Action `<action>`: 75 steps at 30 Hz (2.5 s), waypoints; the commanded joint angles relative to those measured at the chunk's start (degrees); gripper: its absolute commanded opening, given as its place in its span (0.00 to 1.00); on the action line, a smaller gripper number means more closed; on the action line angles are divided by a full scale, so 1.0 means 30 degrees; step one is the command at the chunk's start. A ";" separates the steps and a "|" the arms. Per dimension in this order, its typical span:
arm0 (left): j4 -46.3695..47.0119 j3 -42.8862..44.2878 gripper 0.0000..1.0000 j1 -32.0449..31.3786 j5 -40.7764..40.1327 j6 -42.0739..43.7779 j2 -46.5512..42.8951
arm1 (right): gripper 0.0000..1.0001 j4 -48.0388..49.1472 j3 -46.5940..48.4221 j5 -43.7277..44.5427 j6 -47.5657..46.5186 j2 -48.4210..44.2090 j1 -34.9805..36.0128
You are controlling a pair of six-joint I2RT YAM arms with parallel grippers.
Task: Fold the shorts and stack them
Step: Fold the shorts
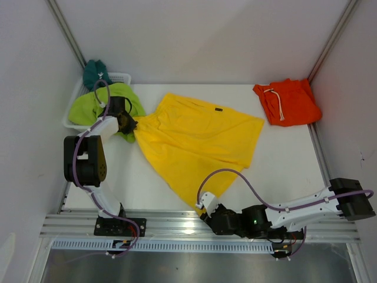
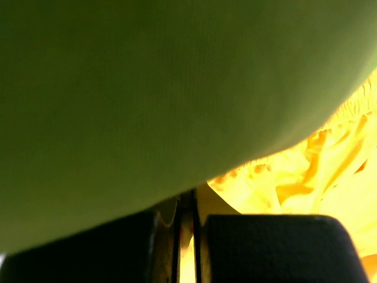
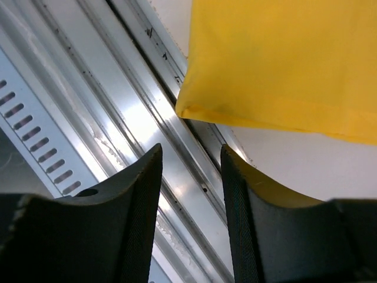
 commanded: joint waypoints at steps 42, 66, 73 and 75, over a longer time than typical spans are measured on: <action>0.0809 0.0045 0.00 0.0167 0.0005 0.0740 -0.1017 | 0.71 0.5216 -0.4240 -0.7296 1.3655 -0.3105 -0.9262; 0.1249 -0.0571 0.00 0.0167 0.0093 0.0447 -0.1692 | 0.65 1.2429 -0.8316 -0.6796 1.7590 -0.2904 -1.0874; 0.1279 -0.0602 0.00 0.0196 0.0122 0.0476 -0.1663 | 0.64 1.3130 -0.8316 -0.7147 1.7590 -0.2201 -1.1548; 0.1308 -0.0630 0.00 0.0196 0.0122 0.0476 -0.1662 | 0.63 1.3337 -0.8287 -0.7410 1.7386 -0.1850 -1.1870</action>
